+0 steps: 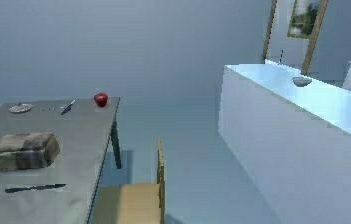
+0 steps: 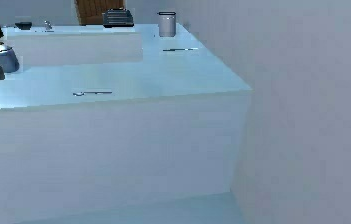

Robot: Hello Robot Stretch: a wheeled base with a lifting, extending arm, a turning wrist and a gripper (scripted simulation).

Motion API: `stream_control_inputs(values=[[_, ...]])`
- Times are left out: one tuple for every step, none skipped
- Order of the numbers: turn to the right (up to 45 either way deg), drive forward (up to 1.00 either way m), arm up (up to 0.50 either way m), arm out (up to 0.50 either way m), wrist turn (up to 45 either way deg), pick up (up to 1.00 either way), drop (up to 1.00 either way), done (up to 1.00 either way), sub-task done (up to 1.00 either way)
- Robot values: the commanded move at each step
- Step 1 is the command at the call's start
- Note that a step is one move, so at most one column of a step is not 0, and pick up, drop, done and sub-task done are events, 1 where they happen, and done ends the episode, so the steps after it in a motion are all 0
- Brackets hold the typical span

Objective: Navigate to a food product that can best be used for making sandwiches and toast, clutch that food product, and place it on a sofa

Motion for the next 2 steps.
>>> stream_control_inputs(values=[[0.0, 0.50, 0.00, 0.00, 0.0, 0.00, 0.00, 0.00, 0.00], [-45.0, 0.00, 0.00, 0.00, 0.0, 0.00, 0.00, 0.00, 0.00]])
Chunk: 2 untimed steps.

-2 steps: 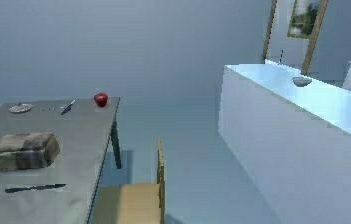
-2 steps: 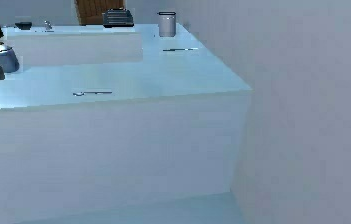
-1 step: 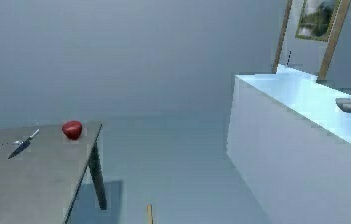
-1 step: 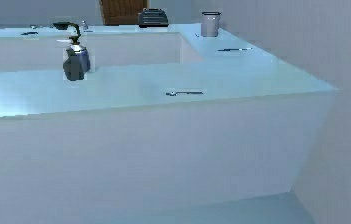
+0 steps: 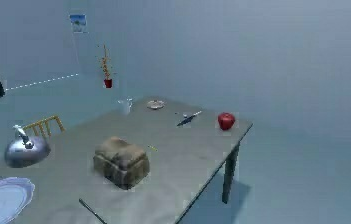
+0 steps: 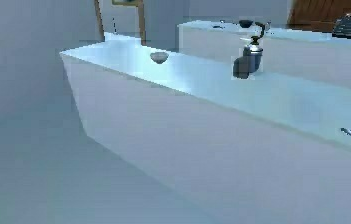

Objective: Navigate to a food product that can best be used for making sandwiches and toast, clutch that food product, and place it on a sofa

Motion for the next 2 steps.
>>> stream_control_inputs(values=[[-45.0, 0.00, 0.00, 0.00, 0.0, 0.00, 0.00, 0.00, 0.00], [-45.0, 0.00, 0.00, 0.00, 0.0, 0.00, 0.00, 0.00, 0.00]])
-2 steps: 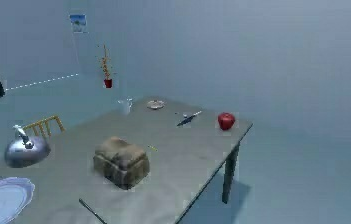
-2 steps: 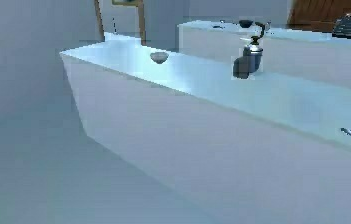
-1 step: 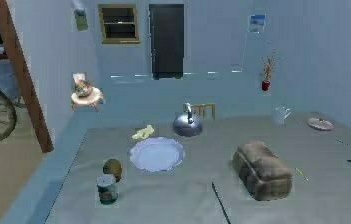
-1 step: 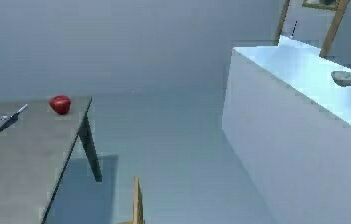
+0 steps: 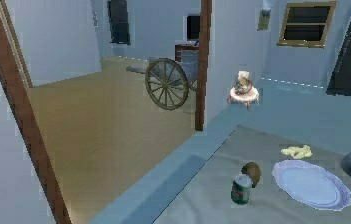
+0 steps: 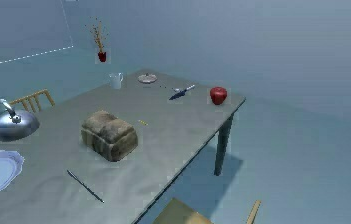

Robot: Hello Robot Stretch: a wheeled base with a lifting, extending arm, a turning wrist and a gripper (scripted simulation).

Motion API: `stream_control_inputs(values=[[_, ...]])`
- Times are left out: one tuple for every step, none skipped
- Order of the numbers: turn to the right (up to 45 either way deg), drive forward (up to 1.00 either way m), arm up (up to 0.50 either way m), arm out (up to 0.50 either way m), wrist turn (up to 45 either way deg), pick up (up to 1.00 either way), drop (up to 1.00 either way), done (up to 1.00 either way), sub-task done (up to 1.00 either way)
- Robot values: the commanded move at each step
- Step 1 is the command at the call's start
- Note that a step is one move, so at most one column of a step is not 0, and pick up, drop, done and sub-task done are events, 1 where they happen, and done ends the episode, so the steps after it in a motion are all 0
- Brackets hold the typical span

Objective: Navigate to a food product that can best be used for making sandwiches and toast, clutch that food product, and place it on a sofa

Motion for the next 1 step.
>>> stream_control_inputs(values=[[-15.0, 0.00, 0.00, 0.00, 0.0, 0.00, 0.00, 0.00, 0.00]])
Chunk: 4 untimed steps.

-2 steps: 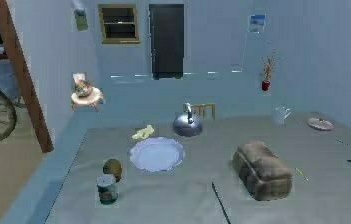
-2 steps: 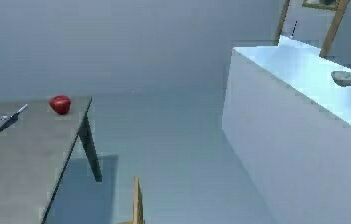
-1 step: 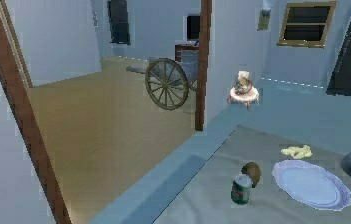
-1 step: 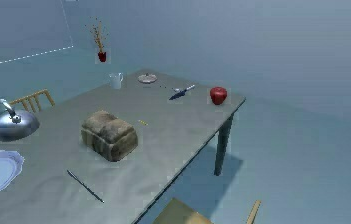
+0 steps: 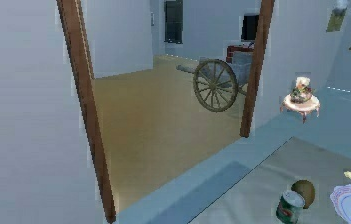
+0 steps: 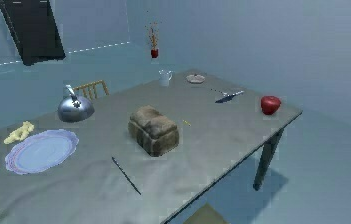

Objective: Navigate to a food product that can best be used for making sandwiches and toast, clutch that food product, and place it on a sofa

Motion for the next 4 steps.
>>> stream_control_inputs(values=[[0.0, 0.00, 0.50, 0.00, 0.0, 0.00, 0.00, 0.00, 0.00], [0.0, 0.00, 0.38, 0.00, 0.0, 0.00, 0.00, 0.00, 0.00], [0.0, 0.00, 0.00, 0.38, 0.0, 0.00, 0.00, 0.00, 0.00], [0.0, 0.00, 0.00, 0.00, 45.0, 0.00, 0.00, 0.00, 0.00]])
